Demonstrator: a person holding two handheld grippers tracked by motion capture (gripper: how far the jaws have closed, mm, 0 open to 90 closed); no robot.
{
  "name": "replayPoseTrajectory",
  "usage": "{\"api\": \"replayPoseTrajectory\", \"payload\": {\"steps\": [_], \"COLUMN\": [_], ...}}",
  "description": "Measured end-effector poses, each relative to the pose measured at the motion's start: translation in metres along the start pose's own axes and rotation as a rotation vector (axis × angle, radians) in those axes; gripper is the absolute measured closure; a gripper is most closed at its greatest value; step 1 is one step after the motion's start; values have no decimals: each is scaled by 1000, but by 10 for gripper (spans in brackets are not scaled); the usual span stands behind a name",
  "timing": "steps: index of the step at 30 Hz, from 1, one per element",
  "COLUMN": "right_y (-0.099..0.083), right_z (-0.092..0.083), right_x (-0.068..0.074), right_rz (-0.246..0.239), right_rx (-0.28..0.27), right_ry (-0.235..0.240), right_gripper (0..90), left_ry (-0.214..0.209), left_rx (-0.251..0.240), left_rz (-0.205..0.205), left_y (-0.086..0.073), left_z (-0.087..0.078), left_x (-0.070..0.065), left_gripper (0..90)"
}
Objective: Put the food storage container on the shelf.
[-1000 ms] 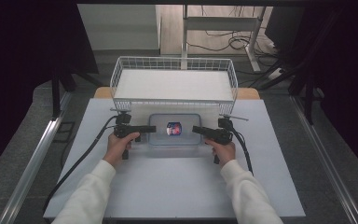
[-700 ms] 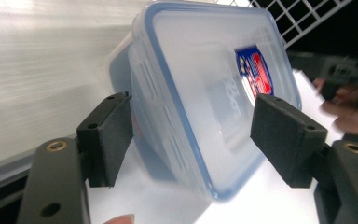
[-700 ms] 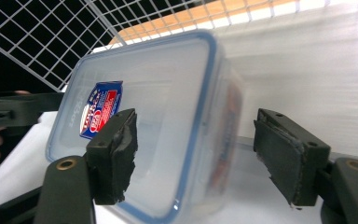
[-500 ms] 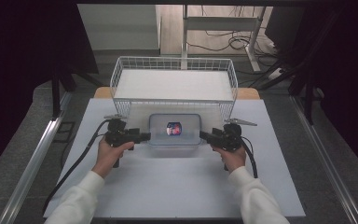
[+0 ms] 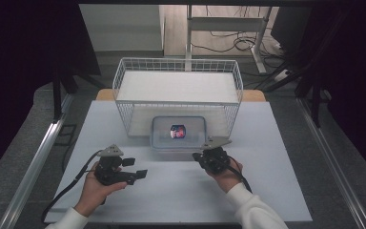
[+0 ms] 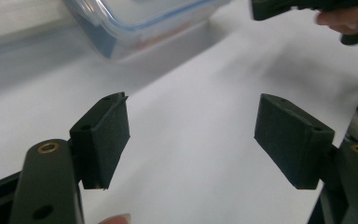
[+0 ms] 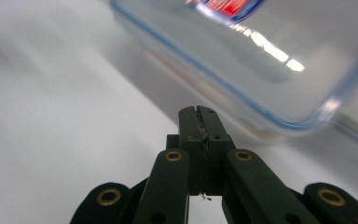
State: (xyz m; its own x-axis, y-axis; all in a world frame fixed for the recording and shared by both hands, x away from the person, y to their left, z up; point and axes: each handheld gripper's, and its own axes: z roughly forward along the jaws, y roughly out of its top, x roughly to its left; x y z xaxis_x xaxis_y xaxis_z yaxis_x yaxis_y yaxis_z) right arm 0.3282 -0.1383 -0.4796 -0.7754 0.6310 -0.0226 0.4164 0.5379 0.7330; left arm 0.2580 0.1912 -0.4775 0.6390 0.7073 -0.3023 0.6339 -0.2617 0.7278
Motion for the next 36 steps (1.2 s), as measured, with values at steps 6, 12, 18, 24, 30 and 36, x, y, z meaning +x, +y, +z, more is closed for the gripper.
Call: {"api": "replayPoseTrajectory", "payload": {"steps": [6, 12, 18, 24, 30, 36], "right_y": [7, 18, 24, 31, 43, 48], "right_z": [37, 67, 73, 69, 67, 73], "right_x": [11, 11, 20, 15, 10, -4], "right_rz": [-67, -78, -95, -55, -26, 28], "right_rx": [61, 83, 81, 47, 20, 11], "right_ry": [-17, -19, -47, -77, -120, -133], "right_gripper": [888, 890, 890, 890, 890, 890], "left_ry": [3, 21, 25, 24, 29, 28], "left_rx": [9, 35, 48, 52, 54, 55], "left_rz": [12, 33, 46, 57, 64, 65], "left_y": [-8, -13, -14, -14, -15, -15], "left_z": [-2, -1, 1, 0, 0, 0], "left_x": [-8, -10, -11, -11, -10, -10], "left_gripper": [259, 258, 254, 253, 248, 244]}}
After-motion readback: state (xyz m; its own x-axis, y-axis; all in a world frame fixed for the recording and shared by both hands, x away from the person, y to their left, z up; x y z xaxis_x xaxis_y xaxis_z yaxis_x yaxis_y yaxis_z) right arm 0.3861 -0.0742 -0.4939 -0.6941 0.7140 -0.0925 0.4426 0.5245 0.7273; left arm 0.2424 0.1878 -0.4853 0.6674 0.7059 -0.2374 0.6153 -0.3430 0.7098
